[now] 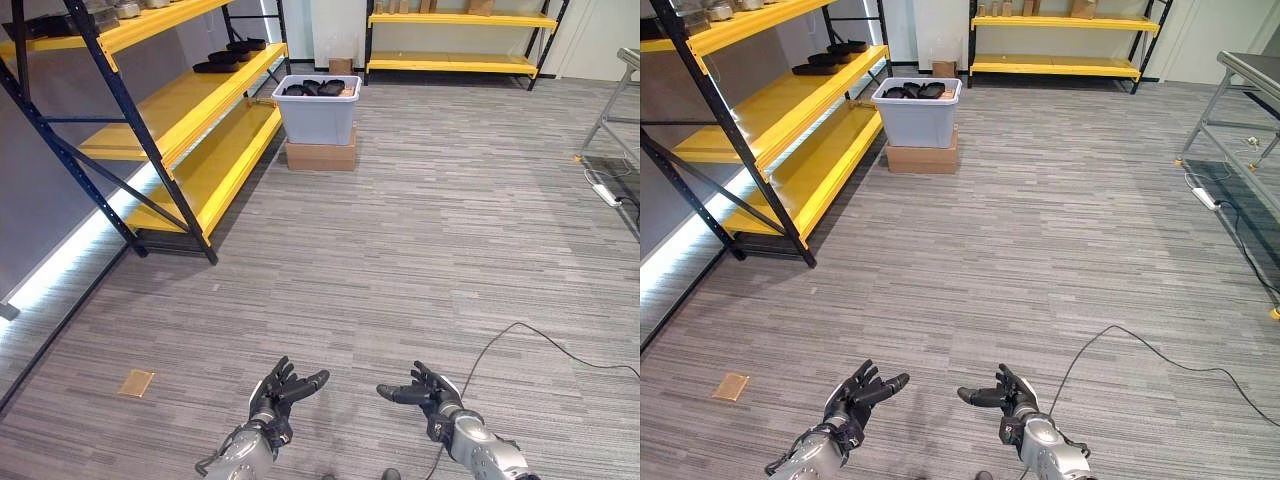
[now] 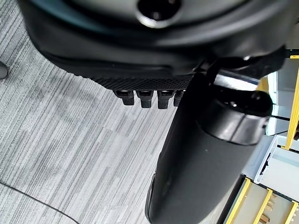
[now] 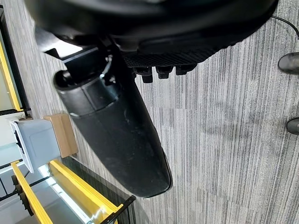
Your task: Move parts from the plastic box to the shelf.
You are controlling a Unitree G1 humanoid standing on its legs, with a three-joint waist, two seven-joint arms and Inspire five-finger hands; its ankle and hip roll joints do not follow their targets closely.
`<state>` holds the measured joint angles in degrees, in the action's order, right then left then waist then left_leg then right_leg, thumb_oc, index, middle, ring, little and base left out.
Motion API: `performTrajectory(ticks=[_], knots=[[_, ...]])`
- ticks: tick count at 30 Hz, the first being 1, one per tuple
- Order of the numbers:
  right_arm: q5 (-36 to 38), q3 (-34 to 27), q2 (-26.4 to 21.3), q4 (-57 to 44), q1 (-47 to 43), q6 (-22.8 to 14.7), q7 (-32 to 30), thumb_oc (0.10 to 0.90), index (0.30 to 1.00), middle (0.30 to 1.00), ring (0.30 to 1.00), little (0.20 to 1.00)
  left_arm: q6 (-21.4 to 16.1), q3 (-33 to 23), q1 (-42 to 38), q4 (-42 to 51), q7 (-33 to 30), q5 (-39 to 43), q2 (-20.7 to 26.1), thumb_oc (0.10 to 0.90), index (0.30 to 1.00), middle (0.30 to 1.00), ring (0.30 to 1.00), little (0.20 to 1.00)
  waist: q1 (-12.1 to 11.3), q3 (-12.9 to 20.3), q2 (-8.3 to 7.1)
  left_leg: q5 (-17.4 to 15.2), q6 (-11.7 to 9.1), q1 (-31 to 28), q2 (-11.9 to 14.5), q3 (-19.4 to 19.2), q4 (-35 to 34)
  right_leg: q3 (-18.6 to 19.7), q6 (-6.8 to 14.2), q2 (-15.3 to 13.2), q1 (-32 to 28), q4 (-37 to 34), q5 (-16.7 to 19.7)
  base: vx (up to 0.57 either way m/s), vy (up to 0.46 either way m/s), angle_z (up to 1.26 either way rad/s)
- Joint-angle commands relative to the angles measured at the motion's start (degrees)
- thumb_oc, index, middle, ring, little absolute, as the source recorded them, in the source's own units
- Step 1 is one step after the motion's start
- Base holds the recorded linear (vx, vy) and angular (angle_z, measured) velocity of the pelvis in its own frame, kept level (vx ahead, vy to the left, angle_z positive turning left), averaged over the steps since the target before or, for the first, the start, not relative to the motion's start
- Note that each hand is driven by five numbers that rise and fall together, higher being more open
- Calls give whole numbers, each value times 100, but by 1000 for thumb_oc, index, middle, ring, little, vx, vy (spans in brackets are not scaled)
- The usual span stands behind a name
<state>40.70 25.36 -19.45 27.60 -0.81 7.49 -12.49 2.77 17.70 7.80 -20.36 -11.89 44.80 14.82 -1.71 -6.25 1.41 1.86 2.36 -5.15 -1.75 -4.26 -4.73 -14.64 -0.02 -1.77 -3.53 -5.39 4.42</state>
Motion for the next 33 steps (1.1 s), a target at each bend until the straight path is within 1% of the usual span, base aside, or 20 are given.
performTrajectory(ticks=[1, 11, 23, 28, 30, 33], knots=[[79, 106, 70, -230, -501, -399, 47, 900, 1000, 1000, 1000, 1000, -283, -29, -447, 168, 219, 61, 207, 900, 1000, 1000, 1000, 1000, -1, 131, -230, -430, -463, -146, 520, 98, -27, 108, 497, -483, -622, 39, -869, 0, 0, 0], [77, 180, 141, -160, -499, -408, 25, 900, 1000, 1000, 1000, 1000, -322, -30, -449, 151, 164, -25, 207, 900, 1000, 1000, 1000, 1000, -3, 121, -224, -418, -468, -155, 530, 104, -27, 115, 491, -472, -630, 39, -861, 0, 0, 0], [53, 211, 114, -165, -514, -393, 29, 900, 1000, 1000, 1000, 1000, -318, -5, -475, 120, 156, -20, 187, 900, 1000, 1000, 1000, 1000, 2, 125, -227, -420, -474, -176, 535, 100, -27, 112, 489, -470, -652, 39, -872, 0, 0, 0], [38, 260, 123, -144, -597, -401, 27, 900, 1000, 1000, 1000, 1000, -336, -1, -488, 111, 162, -19, 194, 900, 1000, 1000, 1000, 1000, -9, 84, -223, -441, -440, -182, 522, 111, -27, 165, 492, -472, -620, 39, -858, 0, 0, 0], [25, 271, 114, -133, -651, -401, 37, 900, 1000, 1000, 1000, 1000, -362, -31, -482, 168, 167, 1, 210, 900, 1000, 1000, 1000, 1000, -47, 55, -225, -450, -403, -165, 502, 128, -22, 211, 508, -489, -583, 51, -841, 0, 0, 0], [12, 284, 104, -97, -743, -415, 30, 900, 1000, 1000, 1000, 1000, -397, -43, -509, 205, 155, 50, 237, 900, 1000, 1000, 1000, 1000, -104, 16, -260, -567, -334, -40, 436, 140, 209, 246, 537, -552, -537, 107, -836, 8, 45, -6]])
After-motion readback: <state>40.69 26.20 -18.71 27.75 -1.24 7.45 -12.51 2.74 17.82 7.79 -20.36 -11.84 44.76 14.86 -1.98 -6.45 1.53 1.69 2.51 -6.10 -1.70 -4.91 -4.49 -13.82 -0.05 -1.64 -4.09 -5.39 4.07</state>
